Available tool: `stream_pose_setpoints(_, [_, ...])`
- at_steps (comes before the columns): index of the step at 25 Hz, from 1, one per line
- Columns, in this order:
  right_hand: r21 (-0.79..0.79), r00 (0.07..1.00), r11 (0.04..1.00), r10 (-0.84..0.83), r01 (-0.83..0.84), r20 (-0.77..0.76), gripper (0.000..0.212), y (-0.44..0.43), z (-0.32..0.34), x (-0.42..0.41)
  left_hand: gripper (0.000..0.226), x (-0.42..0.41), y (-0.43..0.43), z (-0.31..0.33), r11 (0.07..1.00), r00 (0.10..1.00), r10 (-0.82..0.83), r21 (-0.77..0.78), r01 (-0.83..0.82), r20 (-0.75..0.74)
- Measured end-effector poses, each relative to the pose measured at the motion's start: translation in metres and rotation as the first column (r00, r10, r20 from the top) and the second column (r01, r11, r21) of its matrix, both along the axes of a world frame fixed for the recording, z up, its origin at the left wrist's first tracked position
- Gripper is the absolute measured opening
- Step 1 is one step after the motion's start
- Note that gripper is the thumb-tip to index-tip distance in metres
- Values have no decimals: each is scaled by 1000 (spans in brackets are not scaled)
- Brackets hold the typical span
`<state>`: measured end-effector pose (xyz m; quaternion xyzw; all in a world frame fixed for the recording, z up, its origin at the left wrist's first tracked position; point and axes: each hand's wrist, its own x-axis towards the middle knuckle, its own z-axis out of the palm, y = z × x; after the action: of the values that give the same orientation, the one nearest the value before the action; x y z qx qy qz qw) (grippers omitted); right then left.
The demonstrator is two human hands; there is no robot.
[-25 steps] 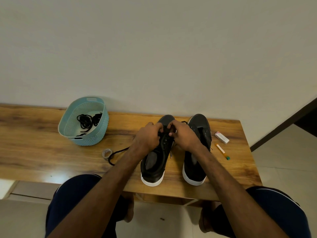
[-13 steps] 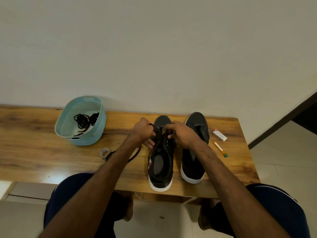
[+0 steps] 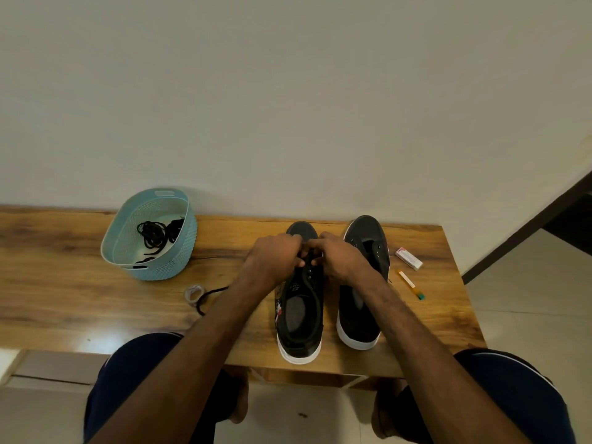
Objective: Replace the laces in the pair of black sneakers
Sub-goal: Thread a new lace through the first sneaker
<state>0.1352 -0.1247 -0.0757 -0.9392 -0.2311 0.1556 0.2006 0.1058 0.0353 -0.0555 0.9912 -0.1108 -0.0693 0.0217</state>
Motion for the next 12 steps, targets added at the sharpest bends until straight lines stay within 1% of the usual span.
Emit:
stream_pose_setpoints(4, [5, 1000, 1000, -10, 10, 2, 34, -1, 1, 1, 25, 0, 3, -4, 999, 999, -34, 23, 34, -18])
stream_pose_setpoints(7, [17, 1000, 1000, -10, 10, 8, 27, -3, 2, 2, 29, -3, 3, -6, 999, 999, -50, 10, 51, -7])
stream_pose_setpoints(12, [18, 1000, 1000, -13, 13, 19, 21, -6, 2, 3, 29, -3, -3, -8, 995, 997, -73, 72, 73, -5])
